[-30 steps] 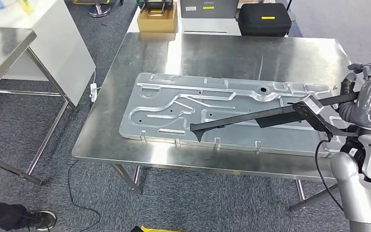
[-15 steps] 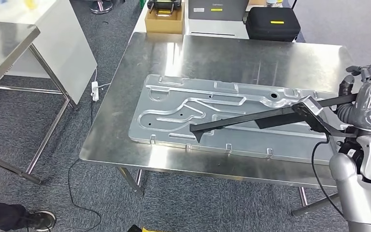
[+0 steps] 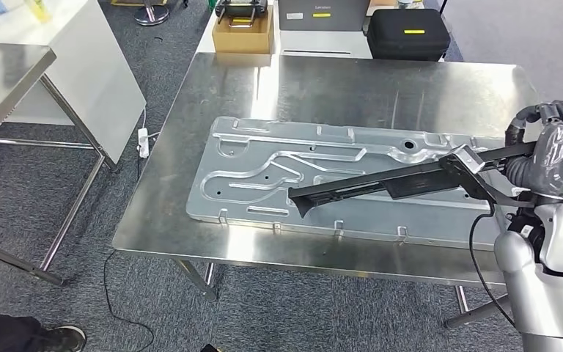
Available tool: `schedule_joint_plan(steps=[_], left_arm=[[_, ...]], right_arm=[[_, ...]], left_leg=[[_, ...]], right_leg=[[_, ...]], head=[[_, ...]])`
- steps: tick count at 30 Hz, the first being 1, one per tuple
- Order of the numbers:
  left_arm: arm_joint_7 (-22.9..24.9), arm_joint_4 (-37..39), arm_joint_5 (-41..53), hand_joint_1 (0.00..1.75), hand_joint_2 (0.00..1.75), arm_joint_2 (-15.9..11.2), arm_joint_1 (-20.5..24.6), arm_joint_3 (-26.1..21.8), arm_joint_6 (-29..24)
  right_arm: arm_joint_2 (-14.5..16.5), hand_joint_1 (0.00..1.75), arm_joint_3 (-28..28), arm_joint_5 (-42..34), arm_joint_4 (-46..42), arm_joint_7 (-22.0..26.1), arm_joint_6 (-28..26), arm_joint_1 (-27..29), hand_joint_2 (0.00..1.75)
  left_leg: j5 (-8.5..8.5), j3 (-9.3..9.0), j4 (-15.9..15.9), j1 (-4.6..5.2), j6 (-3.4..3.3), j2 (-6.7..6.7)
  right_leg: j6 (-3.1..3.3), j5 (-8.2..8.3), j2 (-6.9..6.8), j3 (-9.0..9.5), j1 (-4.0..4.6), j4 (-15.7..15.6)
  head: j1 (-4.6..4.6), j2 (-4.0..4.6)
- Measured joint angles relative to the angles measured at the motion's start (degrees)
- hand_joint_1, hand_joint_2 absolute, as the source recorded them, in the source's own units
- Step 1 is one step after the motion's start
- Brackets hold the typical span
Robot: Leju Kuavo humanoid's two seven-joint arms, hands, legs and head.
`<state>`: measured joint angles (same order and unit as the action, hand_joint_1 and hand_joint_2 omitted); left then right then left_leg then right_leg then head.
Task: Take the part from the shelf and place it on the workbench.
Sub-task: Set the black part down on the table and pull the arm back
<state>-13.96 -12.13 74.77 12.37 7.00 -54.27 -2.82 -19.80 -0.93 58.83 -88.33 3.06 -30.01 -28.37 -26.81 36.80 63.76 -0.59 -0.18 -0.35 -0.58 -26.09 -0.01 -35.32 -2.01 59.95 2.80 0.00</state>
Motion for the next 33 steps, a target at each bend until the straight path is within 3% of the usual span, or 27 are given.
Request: schedule_joint_plan(steps=[2,4,6,7,9,10,11,12,13,15,16,18,20,21,22,24,25,26,27,28,30,31,33], left_arm=[[0.35,0.0,0.21,0.0,0.0,0.03,0.2,0.08,-0.1],[0.58,0.0,0.44,0.0,0.0,0.05,0.32,0.21,-0.18],[0.7,0.0,0.67,0.0,0.0,0.09,0.42,0.4,-0.21],[0.75,0.0,0.77,0.0,0.0,0.11,0.5,0.51,-0.21],[0.91,0.0,0.87,0.0,0.0,0.17,0.64,0.78,-0.21],[1.02,0.0,0.89,0.0,0.0,0.2,0.66,0.92,-0.19],[1.13,0.0,0.91,0.0,0.0,0.22,0.67,1.05,-0.18],[1.22,0.0,0.93,0.0,0.0,0.23,0.68,1.15,-0.17],[1.29,0.0,0.96,0.0,0.0,0.24,0.69,1.26,-0.17],[1.46,0.0,1.01,0.0,0.0,0.3,0.75,1.44,-0.17],[1.59,0.0,1.03,0.0,0.0,0.34,0.79,1.51,-0.17],[1.85,0.0,1.1,0.0,0.0,0.41,0.9,1.62,-0.19],[2.04,0.0,1.16,0.0,0.0,0.44,0.98,1.81,-0.19],[2.09,0.0,1.17,0.0,0.0,0.46,1.02,1.93,-0.18],[2.12,0.0,1.17,0.0,0.0,0.48,1.06,2.04,-0.17],[2.14,0.0,1.09,0.0,0.0,0.51,1.09,2.26,-0.2],[2.14,0.0,1.01,0.0,0.0,0.51,1.08,2.33,-0.25],[2.15,0.0,0.91,0.0,0.0,0.51,1.05,2.37,-0.33],[2.15,0.0,0.8,0.0,0.0,0.51,1.01,2.38,-0.43],[2.15,0.0,0.7,0.0,0.0,0.51,0.98,2.38,-0.54],[2.14,0.0,0.5,0.0,0.0,0.5,0.97,2.38,-0.72],[2.13,0.0,0.41,0.0,0.0,0.49,0.97,2.38,-0.79],[2.13,0.0,0.16,0.0,0.0,0.48,0.89,2.38,-0.9]], right_arm=[[0.31,1.52,-0.36,0.61,1.12,-0.39,0.82,-1.82,1.75],[0.65,1.54,-0.9,1.14,2.7,-0.91,1.79,-3.81,1.75],[0.87,1.56,-1.32,1.57,4.31,-1.37,2.67,-5.52,1.75],[0.96,1.57,-1.55,1.76,5.13,-1.61,3.1,-6.44,1.75],[1.17,1.59,-2.28,2.03,7.14,-2.11,4.11,-8.56,1.75],[1.31,1.59,-2.76,2.16,8.21,-2.38,4.67,-9.58,1.75],[1.44,1.6,-3.29,2.32,9.24,-2.67,5.27,-10.51,1.75],[1.56,1.6,-3.84,2.51,10.12,-2.99,5.89,-11.4,1.75],[1.66,1.6,-4.47,2.75,10.89,-3.36,6.54,-12.38,1.75],[1.84,1.6,-5.99,3.31,12.38,-4.24,8.01,-14.95,1.75],[1.92,1.6,-6.83,3.67,13.15,-4.77,8.82,-16.4,1.75],[2.1,1.59,-8.44,4.49,14.77,-5.74,10.32,-19.02,1.75],[2.24,1.53,-9.81,5.3,16.26,-6.5,11.66,-20.93,1.75],[2.32,1.3,-10.4,5.64,16.93,-6.75,12.22,-21.76,1.75],[2.42,0.94,-10.93,5.89,17.59,-6.97,12.71,-22.57,1.75],[2.68,0.24,-11.96,6.15,19.07,-7.24,13.63,-23.99,1.75],[2.78,0.1,-12.43,6.17,19.85,-7.31,14.2,-24.44,1.75],[2.85,0.08,-12.91,6.13,20.62,-7.35,14.82,-24.65,1.75],[2.86,0.04,-13.29,6.01,21.29,-7.37,15.43,-24.7,1.75],[2.87,0.03,-13.55,5.82,21.85,-7.36,15.92,-24.68,1.75],[2.76,0.0,-13.81,5.19,22.59,-7.21,16.71,-24.7,1.75],[2.57,0.0,-13.85,4.83,22.85,-7.09,17.11,-24.73,1.75],[1.92,0.0,-13.93,3.93,23.36,-6.74,18.29,-24.78,1.75]], left_leg=[[0.9,-1.66,-3.84,0.21,-0.4,-0.06],[0.94,-1.84,-4.37,0.37,-1.1,-0.13],[1.38,-2.06,-4.97,0.31,-1.91,-0.16],[1.56,-2.17,-5.24,0.27,-2.31,-0.16],[1.59,-2.18,-5.31,0.48,-2.74,-0.13],[1.55,-2.19,-5.28,0.62,-2.89,-0.12],[1.5,-2.23,-5.24,0.76,-2.97,-0.11],[1.44,-2.29,-5.16,0.86,-3.02,-0.13],[1.33,-2.36,-5.04,0.92,-3.01,-0.16],[1.0,-2.25,-4.61,1.09,-2.78,-0.23],[0.88,-2.04,-4.39,1.17,-2.59,-0.25],[0.87,-1.69,-4.24,1.28,-2.17,-0.23],[0.69,-1.69,-4.16,1.36,-1.68,-0.23],[0.07,-1.41,-3.4,1.39,-1.36,-0.2],[-1.05,-0.65,-1.61,1.35,-1.03,-0.17],[-4.28,2.52,5.06,0.94,-0.4,-0.08],[-5.53,4.37,8.68,0.7,-0.16,-0.07],[-5.91,5.69,11.04,0.48,0.06,-0.06],[-5.17,6.04,11.28,0.28,0.23,-0.05],[-3.39,5.25,9.19,0.1,0.35,-0.03],[0.68,1.61,1.38,-0.13,0.37,-0.02],[1.75,0.02,-1.91,-0.11,0.25,-0.05],[1.82,-1.29,-4.42,0.11,-0.13,-0.07]], right_leg=[[-0.77,0.04,0.13,-0.09,0.11,0.0],[-1.66,0.24,0.19,-0.14,0.08,-0.25],[-2.14,-0.61,0.07,-0.61,-0.09,0.82],[-2.21,-1.84,0.03,-1.55,-0.11,2.86],[-2.2,-5.2,0.0,-4.91,0.02,9.84],[-2.19,-6.36,0.01,-6.62,0.13,13.25],[-2.16,-6.53,0.01,-7.64,0.22,15.15],[-2.05,-5.57,0.0,-7.63,0.29,14.89],[-1.86,-3.7,0.0,-6.58,0.34,12.48],[-1.29,-0.13,0.0,-3.29,0.63,5.08],[-1.01,0.68,0.01,-2.12,0.83,2.42],[-0.61,0.63,0.08,-1.4,1.21,0.65],[-0.19,0.73,0.08,-1.2,0.9,0.1],[0.1,0.79,0.0,-0.99,0.68,-0.15],[0.35,0.86,-0.08,-0.77,0.45,-0.38],[0.69,0.8,-0.22,-0.54,0.4,-0.49],[0.75,0.75,-0.24,-0.49,0.41,-0.48],[0.78,0.7,-0.24,-0.41,0.4,-0.47],[0.75,0.65,-0.24,-0.33,0.36,-0.45],[0.66,0.56,-0.2,-0.2,0.29,-0.43],[0.28,0.3,-0.09,0.14,0.21,-0.4],[-0.01,0.19,-0.01,0.23,0.26,-0.34],[-0.68,0.21,0.18,0.34,0.43,-0.47]], head=[[0.02,0.0],[0.03,0.0],[0.07,0.0],[0.09,0.0],[0.1,0.0],[0.09,0.0],[0.09,0.0],[0.09,0.0],[0.1,0.0],[0.1,0.0],[0.08,0.0],[0.04,0.0],[0.03,0.0],[-0.04,0.0],[-0.11,0.0],[-0.26,0.0],[-0.27,0.0],[-0.26,0.0],[-0.26,0.0],[-0.27,0.0],[-0.27,0.0],[-0.26,0.0],[-0.23,0.0]])
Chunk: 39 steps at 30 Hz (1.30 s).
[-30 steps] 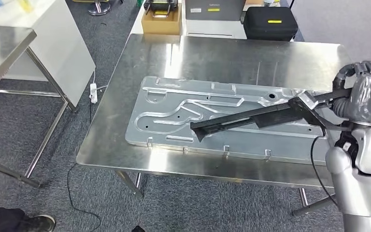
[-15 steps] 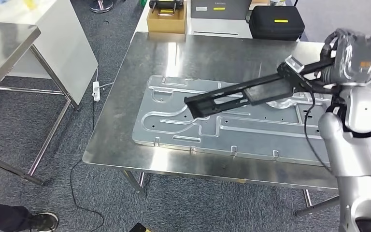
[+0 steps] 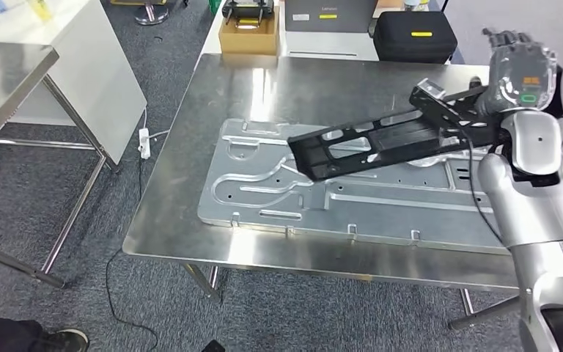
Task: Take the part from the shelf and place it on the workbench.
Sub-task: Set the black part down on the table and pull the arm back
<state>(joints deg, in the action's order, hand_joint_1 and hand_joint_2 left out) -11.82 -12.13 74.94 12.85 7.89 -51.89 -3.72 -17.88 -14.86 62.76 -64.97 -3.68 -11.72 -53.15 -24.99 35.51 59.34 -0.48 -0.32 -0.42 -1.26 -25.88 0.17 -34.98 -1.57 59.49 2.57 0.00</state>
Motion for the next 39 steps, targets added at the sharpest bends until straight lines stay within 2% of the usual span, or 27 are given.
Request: schedule_joint_plan(steps=[2,4,5,7,8,9,10,12,13,14,17,19,20,22,23,24,25,26,28,29,30,31,34,36,38,39], left_arm=[[0.0,0.0,-0.27,0.0,0.0,-0.04,-0.15,-0.01,-0.1],[-0.03,0.0,-0.46,0.0,0.0,-0.09,-0.18,-0.02,-0.21],[-0.07,0.0,-0.57,0.0,0.0,-0.1,-0.15,-0.02,-0.28],[-0.18,0.0,-0.87,0.0,0.0,-0.11,-0.2,-0.02,-0.44],[-0.22,0.0,-1.02,0.0,0.0,-0.13,-0.29,-0.03,-0.55],[-0.26,0.0,-1.17,0.0,0.0,-0.15,-0.38,-0.04,-0.66],[-0.28,0.0,-1.28,0.0,0.0,-0.17,-0.45,-0.05,-0.75],[-0.35,0.0,-1.46,0.0,0.0,-0.2,-0.45,-0.06,-0.86],[-0.4,0.0,-1.5,0.0,0.0,-0.23,-0.37,-0.06,-0.93],[-0.45,0.0,-1.52,0.0,0.0,-0.28,-0.3,-0.07,-0.99],[-0.54,0.0,-1.62,0.0,0.0,-0.42,-0.34,-0.09,-1.21],[-0.59,0.0,-1.69,0.0,0.0,-0.48,-0.51,-0.11,-1.38],[-0.61,0.0,-1.73,0.0,0.0,-0.49,-0.56,-0.11,-1.47],[-0.65,0.0,-1.86,0.0,0.0,-0.5,-0.64,-0.12,-1.63],[-0.66,0.0,-1.94,0.0,0.0,-0.5,-0.69,-0.12,-1.7],[-0.67,0.0,-2.01,0.0,0.0,-0.5,-0.76,-0.13,-1.75],[-0.67,0.0,-2.06,0.0,0.0,-0.51,-0.82,-0.13,-1.79],[-0.67,0.0,-2.08,0.0,0.0,-0.51,-0.86,-0.13,-1.81],[-0.67,0.0,-2.09,0.0,0.0,-0.59,-0.85,-0.14,-1.86],[-0.7,0.0,-2.1,0.0,0.0,-0.66,-0.84,-0.14,-1.87],[-0.73,0.0,-2.13,0.0,0.0,-0.71,-0.83,-0.14,-1.87],[-0.75,0.0,-2.15,0.0,0.0,-0.77,-0.84,-0.14,-1.87],[-0.81,0.0,-2.22,0.0,0.0,-0.76,-0.94,-0.16,-1.86],[-0.83,0.0,-2.22,0.0,0.0,-0.74,-0.85,-0.17,-1.87],[-0.8,0.0,-2.22,0.0,0.0,-0.72,-0.75,-0.17,-1.88],[-0.75,0.0,-2.21,0.0,0.0,-0.72,-0.77,-0.17,-1.88]], right_arm=[[-0.88,0.0,-0.01,-1.02,0.4,0.39,1.84,-0.1,1.75],[-2.01,0.0,-0.21,-2.14,0.77,0.87,4.48,-0.32,1.75],[-2.7,0.0,-0.47,-2.74,1.0,1.1,6.02,-0.43,1.75],[-4.11,0.0,-1.21,-3.96,1.55,1.47,8.93,-0.45,1.75],[-4.77,0.0,-1.62,-4.5,1.82,1.62,10.07,-0.32,1.75],[-5.36,0.0,-2.03,-4.98,2.07,1.73,10.9,-0.15,1.75],[-5.9,0.0,-2.44,-5.38,2.27,1.82,11.44,0.04,1.75],[-6.9,0.0,-3.18,-6.06,2.45,1.93,11.86,0.36,1.75],[-7.28,0.0,-3.55,-6.31,2.47,1.98,11.94,0.51,1.75],[-7.66,0.0,-3.86,-6.5,2.46,2.02,12.1,0.72,1.75],[-8.58,0.0,-4.85,-7.09,2.44,2.1,13.15,1.58,1.75],[-8.9,0.0,-5.5,-7.47,2.34,2.15,13.95,1.82,1.75],[-9.03,0.0,-5.78,-7.6,2.27,2.16,14.31,1.82,1.75],[-9.24,0.0,-6.36,-7.78,2.19,2.17,15.18,1.86,1.75],[-9.33,0.0,-6.66,-7.88,2.19,2.19,15.64,1.91,1.75],[-9.4,0.0,-6.93,-7.99,2.2,2.23,16.13,1.97,1.75],[-9.48,0.0,-7.19,-8.09,2.2,2.33,16.66,2.02,1.75],[-9.58,0.0,-7.39,-8.19,2.19,2.46,17.29,2.02,1.75],[-9.94,0.0,-7.98,-8.38,2.19,2.84,18.91,1.76,1.75],[-10.14,0.0,-8.36,-8.47,2.21,3.01,19.85,1.52,1.75],[-10.37,0.0,-8.84,-8.54,2.25,3.16,20.91,1.27,1.75],[-10.58,0.0,-9.4,-8.58,2.28,3.36,21.98,1.02,1.75],[-11.38,0.0,-11.23,-8.51,2.34,3.81,24.77,0.07,1.75],[-11.98,0.0,-12.88,-8.22,2.48,3.89,26.09,-1.23,1.75],[-12.28,0.0,-15.05,-7.78,2.71,3.88,27.13,-2.38,1.75],[-12.36,0.0,-16.14,-7.55,2.86,3.84,27.53,-2.72,1.75]], left_leg=[[0.06,-0.37,-0.53,0.05,-0.72,0.17],[0.39,-0.98,-1.34,-0.13,-1.61,0.46],[0.55,-1.19,-1.67,-0.22,-1.96,0.63],[0.6,-1.22,-1.76,-0.07,-2.29,0.92],[0.59,-1.2,-1.73,-0.02,-2.32,1.02],[0.58,-1.19,-1.67,0.02,-2.32,1.13],[0.56,-1.18,-1.57,0.01,-2.29,1.21],[0.36,-1.05,-1.06,-0.03,-1.98,1.33],[0.18,-0.86,-0.64,0.06,-1.68,1.35],[0.06,-0.65,-0.35,0.18,-1.36,1.33],[0.21,-0.26,-0.22,0.33,-0.5,1.15],[-0.8,0.39,1.08,0.2,0.08,1.03],[-2.25,1.38,3.27,0.16,0.32,0.98],[-6.09,4.56,10.56,0.12,0.65,0.96],[-7.41,6.16,14.1,0.12,0.65,0.96],[-7.77,7.09,16.13,0.15,0.52,0.96],[-7.0,6.99,15.96,0.24,0.23,0.95],[-5.26,5.81,13.5,0.38,-0.21,0.94],[-1.49,1.95,5.52,0.84,-1.56,0.93],[-0.5,0.51,2.4,1.08,-2.14,0.93],[-0.17,-0.26,0.58,1.29,-2.55,0.93],[-0.34,-0.46,0.05,1.42,-2.72,0.92],[0.37,-1.19,-1.72,1.15,-2.94,0.94],[0.89,-1.83,-2.84,0.85,-3.1,0.99],[0.81,-1.88,-2.84,0.84,-3.22,0.99],[0.68,-1.89,-2.7,0.81,-3.2,0.98]], right_leg=[[-0.73,0.13,0.22,0.23,-0.06,-0.39],[-1.17,-0.99,0.24,-0.22,-0.15,0.93],[-1.28,-2.42,0.2,-1.29,-0.15,3.28],[-1.44,-5.95,0.14,-4.81,-0.08,10.77],[-1.54,-6.96,0.14,-6.36,-0.08,13.92],[-1.62,-6.94,0.13,-7.04,-0.11,15.29],[-1.68,-5.81,0.11,-6.52,-0.18,14.23],[-1.82,-2.38,0.1,-2.88,-0.49,7.04],[-1.73,-1.22,0.16,-1.12,-0.49,3.57],[-1.51,-0.69,0.19,-0.01,-0.5,1.39],[-0.25,-0.54,0.06,0.18,-0.2,0.73],[0.53,-0.33,-0.16,0.04,-0.22,0.65],[0.84,-0.24,-0.25,0.0,-0.27,0.58],[1.16,-0.24,-0.34,-0.11,-0.09,0.58],[1.23,-0.26,-0.36,-0.15,0.07,0.6],[1.28,-0.29,-0.36,-0.15,0.24,0.62],[1.35,-0.33,-0.34,-0.11,0.42,0.64],[1.42,-0.39,-0.33,0.0,0.62,0.65],[1.54,-0.52,-0.34,0.2,0.95,0.6],[1.48,-0.51,-0.36,0.17,0.99,0.56],[1.33,-0.47,-0.39,0.08,0.94,0.49],[1.08,-0.37,-0.42,-0.03,0.87,0.36],[0.24,-0.8,-0.45,-0.21,0.79,0.63],[-0.15,-3.28,-0.34,-2.24,0.79,4.88],[-0.54,-6.26,-0.23,-5.97,0.7,12.19],[-0.75,-6.7,-0.24,-7.32,0.57,14.66]], head=[[0.02,0.0],[0.05,0.0],[0.08,0.0],[0.09,0.0],[0.09,0.0],[0.08,0.0],[0.09,0.0],[0.09,0.0],[0.08,0.0],[0.07,0.0],[0.0,0.0],[-0.01,0.0],[-0.02,0.0],[-0.03,0.0],[-0.03,0.0],[-0.03,0.0],[-0.03,0.0],[-0.03,0.0],[0.0,0.0],[-0.01,0.0],[0.01,0.0],[0.0,0.0],[0.02,0.0],[0.08,0.0],[0.1,0.0],[0.11,0.0]])
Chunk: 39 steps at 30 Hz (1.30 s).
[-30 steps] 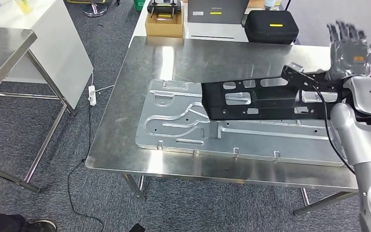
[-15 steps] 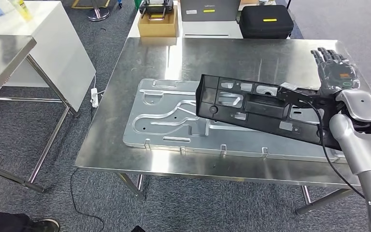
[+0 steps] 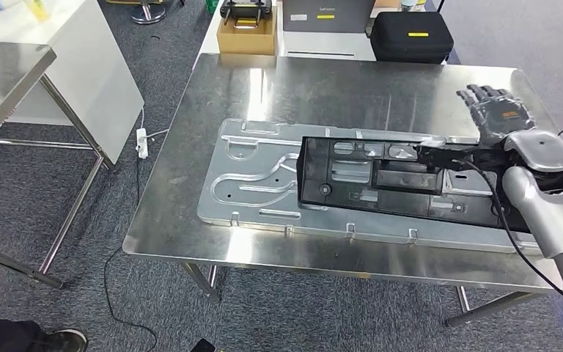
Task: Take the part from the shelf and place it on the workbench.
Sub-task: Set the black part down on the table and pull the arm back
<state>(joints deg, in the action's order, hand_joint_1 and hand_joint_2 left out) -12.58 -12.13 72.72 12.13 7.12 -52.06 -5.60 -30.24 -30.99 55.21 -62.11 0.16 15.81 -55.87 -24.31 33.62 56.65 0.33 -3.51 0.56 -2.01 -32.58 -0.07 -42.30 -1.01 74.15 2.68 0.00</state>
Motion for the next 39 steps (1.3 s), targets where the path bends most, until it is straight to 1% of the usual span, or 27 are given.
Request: schedule_joint_plan(steps=[1,2,3,4,5,6,9,11,12,14,15,16,17,19,20,21,23,26,27,30,31,32,33,35,36,37,39], left_arm=[[0.04,0.0,0.02,0.0,0.0,0.01,-0.04,0.0,0.0],[0.09,0.0,0.03,0.0,0.0,0.05,-0.09,0.0,0.0],[0.11,0.0,0.05,0.0,0.0,0.09,-0.11,0.01,0.0],[0.13,0.0,0.07,0.0,0.0,0.11,-0.09,0.01,-0.01],[0.15,0.0,0.08,0.0,0.0,0.15,-0.01,0.02,-0.03],[0.18,0.0,0.08,0.0,0.0,0.16,0.07,0.03,-0.05],[0.27,0.0,0.08,0.0,0.0,0.19,0.13,0.04,-0.09],[0.31,0.0,0.07,0.0,0.0,0.19,0.12,0.05,-0.09],[0.33,0.0,0.07,0.0,0.0,0.2,0.13,0.06,-0.09],[0.41,0.0,0.02,0.0,0.0,0.22,0.11,0.07,-0.12],[0.45,0.0,0.0,0.0,0.0,0.22,0.05,0.07,-0.15],[0.5,0.0,-0.02,0.0,0.0,0.22,-0.02,0.07,-0.17],[0.52,0.0,-0.03,0.0,0.0,0.22,-0.08,0.07,-0.2],[0.55,0.0,-0.03,0.0,0.0,0.19,-0.1,0.07,-0.27],[0.56,0.0,-0.06,0.0,0.0,0.16,-0.06,0.07,-0.33],[0.56,0.0,-0.1,0.0,0.0,0.14,0.0,0.07,-0.4],[0.56,0.0,-0.19,0.0,0.0,0.13,0.03,0.07,-0.49],[0.57,0.0,-0.2,0.0,0.0,0.16,-0.18,0.07,-0.61],[0.56,0.0,-0.2,0.0,0.0,0.19,-0.13,0.07,-0.62],[0.56,0.0,-0.21,0.0,0.0,0.29,0.11,0.07,-0.63],[0.56,0.0,-0.21,0.0,0.0,0.31,0.1,0.07,-0.63],[0.55,0.0,-0.22,0.0,0.0,0.31,0.07,0.07,-0.63],[0.53,0.0,-0.22,0.0,0.0,0.32,0.05,0.07,-0.63],[0.5,0.0,-0.22,0.0,0.0,0.31,0.03,0.07,-0.62],[0.5,0.0,-0.26,0.0,0.0,0.31,0.09,0.07,-0.63],[0.5,0.0,-0.29,0.0,0.0,0.29,0.14,0.07,-0.66],[0.5,0.0,-0.37,0.0,0.0,0.29,0.16,0.07,-0.73]], right_arm=[[-0.07,0.0,-0.98,0.2,0.16,-0.04,0.29,-0.32,1.75],[-0.11,0.0,-1.9,0.38,0.32,-0.08,0.54,-0.75,1.75],[-0.12,0.0,-2.83,0.53,0.48,-0.09,0.75,-1.3,1.75],[-0.1,0.0,-3.86,0.69,0.69,-0.09,0.97,-2.02,1.75],[-0.04,0.0,-5.06,0.89,0.9,-0.07,1.23,-2.78,1.75],[0.04,0.0,-6.42,1.08,1.15,-0.06,1.5,-3.42,1.75],[0.37,0.0,-10.37,1.35,1.94,-0.03,2.11,-4.59,1.75],[0.63,0.0,-11.97,1.34,2.28,0.11,2.46,-5.5,1.75],[0.79,0.0,-12.65,1.33,2.4,0.27,2.92,-6.08,1.75],[1.04,0.0,-14.39,1.33,2.68,0.78,4.5,-7.29,1.75],[1.15,0.0,-15.54,1.31,2.84,1.03,5.43,-7.88,1.75],[1.23,0.0,-16.73,1.26,2.98,1.22,6.27,-8.48,1.75],[1.3,0.0,-17.9,1.2,3.08,1.35,7.0,-9.1,1.75],[1.48,0.0,-20.05,1.11,3.22,1.4,8.02,-10.48,1.75],[1.56,0.0,-21.0,1.11,3.26,1.36,8.27,-11.19,1.75],[1.65,0.0,-21.9,1.11,3.31,1.26,8.36,-11.83,1.75],[1.73,0.0,-23.41,1.14,3.43,0.92,8.29,-12.72,1.75],[1.76,0.0,-25.01,1.27,3.6,0.54,8.18,-13.75,1.75],[1.76,0.0,-25.6,1.35,3.63,0.46,8.18,-14.17,1.75],[1.79,0.0,-27.98,1.7,3.68,0.36,8.28,-15.33,1.75],[1.85,0.0,-28.84,1.68,3.63,0.38,8.53,-15.73,1.75],[1.96,0.0,-29.58,1.55,3.54,0.43,8.89,-16.18,1.75],[2.08,0.0,-30.19,1.38,3.37,0.47,9.31,-16.69,1.75],[2.32,0.0,-31.04,1.17,3.02,0.51,9.92,-17.64,1.75],[2.44,0.0,-31.5,1.05,2.84,0.53,10.11,-18.07,1.75],[2.56,0.0,-31.9,0.87,2.72,0.55,10.31,-18.35,1.75],[2.9,0.0,-32.78,0.24,2.47,0.72,11.05,-18.77,1.75]], left_leg=[[-0.17,-0.02,0.2,-0.07,0.09,-0.02],[-0.4,-0.03,0.52,-0.18,0.29,-0.06],[-0.75,-0.01,0.97,-0.3,0.58,-0.09],[-1.15,0.17,1.53,-0.31,0.96,-0.12],[-1.52,0.42,2.16,-0.27,1.33,-0.14],[-1.77,0.65,2.63,-0.17,1.63,-0.16],[-2.05,0.98,3.11,-0.08,2.12,-0.23],[-3.59,1.89,5.25,-0.21,2.64,-0.3],[-5.14,3.07,7.93,-0.3,2.94,-0.32],[-8.49,6.59,15.36,-0.44,3.25,-0.33],[-9.31,8.08,18.29,-0.46,3.24,-0.33],[-9.02,8.75,19.33,-0.45,3.09,-0.33],[-7.59,8.29,18.06,-0.4,2.79,-0.34],[-3.28,5.02,10.6,-0.06,1.71,-0.36],[-1.81,3.41,7.08,0.18,1.13,-0.37],[-1.09,2.31,4.57,0.42,0.7,-0.37],[-1.15,1.74,3.12,0.7,0.41,-0.39],[-0.5,0.64,1.17,0.32,0.37,-0.2],[-0.21,0.23,0.51,0.14,0.32,-0.07],[-0.09,0.0,0.23,0.05,0.12,0.15],[-0.16,-0.01,0.32,0.03,0.14,0.17],[-0.25,-0.02,0.46,-0.01,0.22,0.16],[-0.41,-0.02,0.72,-0.12,0.4,0.14],[-1.01,0.21,1.62,-0.21,1.03,0.06],[-1.29,0.48,2.16,-0.17,1.38,0.0],[-1.45,0.73,2.56,-0.08,1.69,-0.05],[-1.45,1.02,2.84,0.0,2.11,-0.14]], right_leg=[[-0.2,0.63,-0.01,-0.42,-0.19,0.49],[-0.41,2.3,-0.02,0.32,-0.41,-1.35],[-0.66,4.48,-0.02,1.96,-0.69,-4.92],[-0.89,5.88,0.03,3.76,-0.8,-8.46],[-0.75,6.76,0.12,5.11,-0.87,-11.27],[-0.48,6.92,0.19,5.83,-0.84,-12.78],[0.93,6.57,0.21,5.82,-0.64,-13.06],[1.61,6.6,0.12,5.85,-0.74,-13.12],[1.84,6.59,0.07,5.87,-0.76,-13.15],[2.09,6.49,0.04,5.91,-0.6,-13.15],[2.18,6.45,0.05,5.96,-0.47,-13.15],[2.25,6.4,0.07,6.04,-0.33,-13.14],[2.32,6.33,0.1,6.18,-0.19,-13.14],[2.43,6.17,0.17,6.54,0.01,-13.19],[2.37,6.14,0.19,6.61,0.07,-13.26],[2.22,6.19,0.19,6.58,0.04,-13.34],[1.71,6.41,0.15,6.51,-0.06,-13.66],[0.86,5.88,0.09,6.56,0.06,-13.43],[0.68,4.8,0.09,5.86,0.12,-11.8],[0.27,0.39,0.11,1.16,-0.06,-1.95],[0.09,0.12,0.1,0.11,-0.22,0.07],[-0.08,0.88,0.09,0.0,-0.42,0.08],[-0.26,2.64,0.07,1.05,-0.66,-2.19],[-0.63,5.83,0.1,4.51,-1.0,-9.27],[-0.49,6.59,0.16,5.76,-1.03,-11.85],[-0.23,6.63,0.21,6.29,-0.96,-13.04],[0.75,6.5,0.26,6.18,-0.77,-13.15]], head=[[-0.01,0.0],[-0.01,0.0],[-0.01,0.0],[0.02,0.0],[0.02,0.0],[0.0,0.0],[-0.04,0.0],[-0.14,0.0],[-0.2,0.0],[-0.24,0.0],[-0.24,0.0],[-0.24,0.0],[-0.25,0.0],[-0.22,0.0],[-0.22,0.0],[-0.23,0.0],[-0.26,0.0],[-0.22,0.0],[-0.2,0.0],[-0.15,0.0],[-0.14,0.0],[-0.14,0.0],[-0.15,0.0],[-0.11,0.0],[-0.15,0.0],[-0.19,0.0],[-0.3,0.0]])
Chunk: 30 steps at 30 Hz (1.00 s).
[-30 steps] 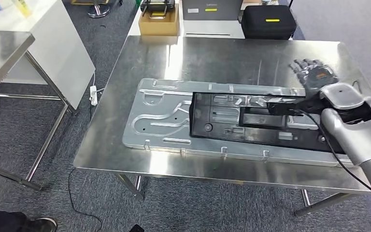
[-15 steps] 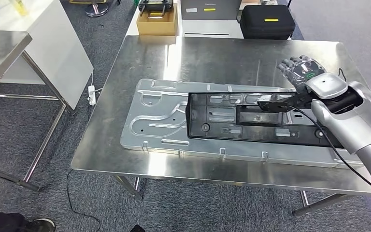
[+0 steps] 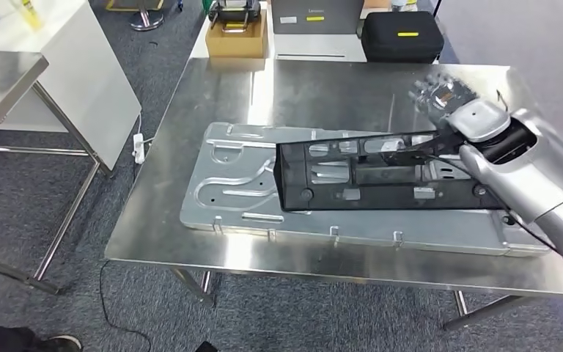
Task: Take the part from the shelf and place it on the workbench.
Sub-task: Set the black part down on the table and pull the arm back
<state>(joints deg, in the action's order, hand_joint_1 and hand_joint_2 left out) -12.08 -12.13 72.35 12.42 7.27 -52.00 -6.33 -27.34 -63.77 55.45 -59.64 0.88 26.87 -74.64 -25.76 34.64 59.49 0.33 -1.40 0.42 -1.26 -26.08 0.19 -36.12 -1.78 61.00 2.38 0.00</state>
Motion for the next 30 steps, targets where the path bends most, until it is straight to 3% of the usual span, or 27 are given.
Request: schedule_joint_plan(steps=[2,3,6,7,8,9,11,12,13,16,18,21,22,23,24,25,27,28,30], left_arm=[[0.01,0.0,-0.01,0.0,0.0,-0.01,-0.09,0.0,-0.04],[0.02,0.0,-0.02,0.0,0.0,-0.01,-0.09,0.0,-0.05],[0.03,0.0,-0.1,0.0,0.0,-0.01,-0.18,0.0,-0.04],[0.0,0.0,-0.13,0.0,0.0,-0.01,-0.29,0.0,-0.02],[-0.06,0.0,-0.15,0.0,0.0,-0.01,-0.41,0.0,0.04],[-0.16,0.0,-0.16,0.0,0.0,-0.03,-0.53,0.0,0.15],[-0.36,0.0,-0.12,0.0,0.0,-0.11,-0.62,0.0,0.41],[-0.46,0.0,-0.08,0.0,0.0,-0.18,-0.6,0.01,0.52],[-0.54,0.0,-0.04,0.0,0.0,-0.24,-0.5,0.03,0.6],[-0.6,0.0,-0.01,0.0,0.0,-0.32,-0.28,0.1,0.69],[-0.6,0.0,-0.01,0.0,0.0,-0.34,-0.25,0.11,0.69],[-0.52,0.0,0.02,0.0,0.0,-0.31,-0.05,0.16,0.69],[-0.43,0.0,0.05,0.0,0.0,-0.31,-0.08,0.18,0.7],[-0.33,0.0,0.1,0.0,0.0,-0.31,-0.15,0.2,0.71],[-0.21,0.0,0.14,0.0,0.0,-0.31,-0.22,0.22,0.71],[-0.13,0.0,0.18,0.0,0.0,-0.31,-0.28,0.25,0.7],[0.0,-0.01,0.26,0.0,0.0,-0.38,-0.14,0.37,0.63],[0.03,-0.01,0.3,0.0,0.0,-0.4,-0.02,0.44,0.6],[0.12,-0.01,0.34,0.0,0.0,-0.43,0.09,0.56,0.52]], right_arm=[[0.33,0.0,-0.86,-0.74,-0.26,0.38,1.3,-0.48,1.75],[0.46,0.0,-1.37,-1.11,-0.38,0.55,1.95,-0.79,1.75],[0.66,0.0,-3.03,-3.93,-0.68,0.89,2.6,-1.25,1.75],[0.68,0.0,-3.44,-6.17,-0.72,1.1,2.36,-1.25,1.75],[0.69,0.0,-3.57,-9.23,-0.71,1.29,1.84,-1.22,1.75],[0.67,0.0,-3.38,-12.63,-0.67,1.42,1.09,-1.18,1.75],[0.61,0.0,-2.2,-19.56,-0.44,1.31,-0.79,-1.11,1.75],[0.54,0.0,-1.43,-22.65,-0.17,1.13,-1.39,-1.06,1.75],[0.43,0.0,-0.73,-25.5,0.25,0.91,-1.59,-1.0,1.75],[-0.24,0.0,0.84,-31.96,1.92,0.56,-0.73,-0.54,1.75],[-0.68,0.0,1.64,-34.11,2.66,0.49,-0.38,-0.31,1.75],[-1.2,0.0,2.23,-38.55,3.51,-0.68,1.12,-0.15,1.75],[-1.44,0.0,2.41,-41.15,3.85,-1.47,1.68,0.17,1.75],[-1.7,0.0,2.69,-44.16,4.22,-2.32,1.93,0.64,1.75],[-1.9,0.0,3.1,-47.12,4.57,-3.09,1.72,1.19,1.75],[-2.02,0.0,3.59,-49.68,4.9,-3.68,1.08,1.79,1.75],[-2.07,0.0,4.74,-52.91,5.62,-4.28,-1.22,3.18,1.75],[-2.04,0.0,5.25,-53.57,5.96,-4.37,-2.53,4.03,1.75],[-1.95,0.0,6.09,-53.84,6.51,-4.38,-4.73,6.02,1.75]], left_leg=[[-0.79,0.44,0.94,-0.1,0.53,-0.06],[-1.97,1.22,2.71,-0.18,0.83,-0.08],[-6.78,5.93,13.06,-0.42,1.42,-0.08],[-7.35,7.17,15.6,-0.44,1.41,-0.08],[-6.83,7.48,16.12,-0.44,1.26,-0.09],[-5.25,6.61,14.23,-0.42,0.96,-0.09],[-1.45,2.84,6.57,-0.21,-0.07,-0.08],[-0.36,1.2,3.16,-0.02,-0.64,-0.09],[-0.03,0.19,1.02,0.17,-1.09,-0.07],[0.16,-0.96,-1.39,0.23,-1.83,0.15],[1.3,-2.24,-3.6,-0.06,-2.1,0.42],[2.18,-2.67,-4.63,-0.16,-2.1,0.79],[2.15,-2.56,-4.47,-0.24,-2.0,0.84],[2.02,-2.47,-4.21,-0.38,-1.83,0.86],[1.8,-2.33,-3.79,-0.61,-1.51,0.86],[1.46,-2.11,-3.13,-0.91,-1.05,0.86],[0.47,-1.02,-1.13,-1.22,0.11,0.83],[0.06,-0.34,-0.25,-1.2,0.56,0.76],[-0.18,0.61,0.64,-0.97,1.05,0.52]], right_leg=[[0.68,0.12,-0.09,-0.03,-0.06,-0.08],[0.95,0.19,-0.14,-0.02,-0.15,-0.13],[1.3,0.2,-0.25,-0.05,0.02,-0.14],[1.34,0.19,-0.25,-0.04,0.1,-0.14],[1.36,0.18,-0.18,0.0,0.2,-0.14],[1.39,0.16,-0.04,0.07,0.31,-0.14],[1.41,0.16,0.44,0.27,0.48,-0.2],[1.32,0.22,0.81,0.32,0.5,-0.27],[1.14,0.33,1.14,0.32,0.44,-0.39],[0.2,0.98,1.84,0.6,0.25,-1.37],[-0.15,0.15,1.45,0.36,0.47,-0.69],[-0.41,-4.56,0.74,-3.5,0.41,7.96],[-0.65,-5.4,0.7,-4.8,0.25,10.79],[-0.99,-5.21,0.64,-5.36,0.01,11.94],[-1.41,-3.99,0.56,-4.92,-0.3,10.95],[-1.92,-2.08,0.46,-3.48,-0.71,7.97],[-2.64,-0.03,0.75,-0.81,-1.23,2.16],[-2.38,0.13,0.86,-0.25,-1.34,0.83],[-1.14,-0.2,0.85,-0.61,-1.24,1.05]], head=[[-0.02,0.0],[-0.04,0.0],[-0.09,0.0],[-0.09,0.0],[-0.09,0.0],[-0.09,0.0],[-0.06,0.0],[-0.05,0.0],[-0.04,0.0],[-0.04,0.0],[0.04,0.0],[0.08,0.0],[0.08,0.0],[0.08,0.0],[0.08,0.0],[0.08,0.0],[0.17,0.0],[0.2,0.0],[0.19,0.0]])
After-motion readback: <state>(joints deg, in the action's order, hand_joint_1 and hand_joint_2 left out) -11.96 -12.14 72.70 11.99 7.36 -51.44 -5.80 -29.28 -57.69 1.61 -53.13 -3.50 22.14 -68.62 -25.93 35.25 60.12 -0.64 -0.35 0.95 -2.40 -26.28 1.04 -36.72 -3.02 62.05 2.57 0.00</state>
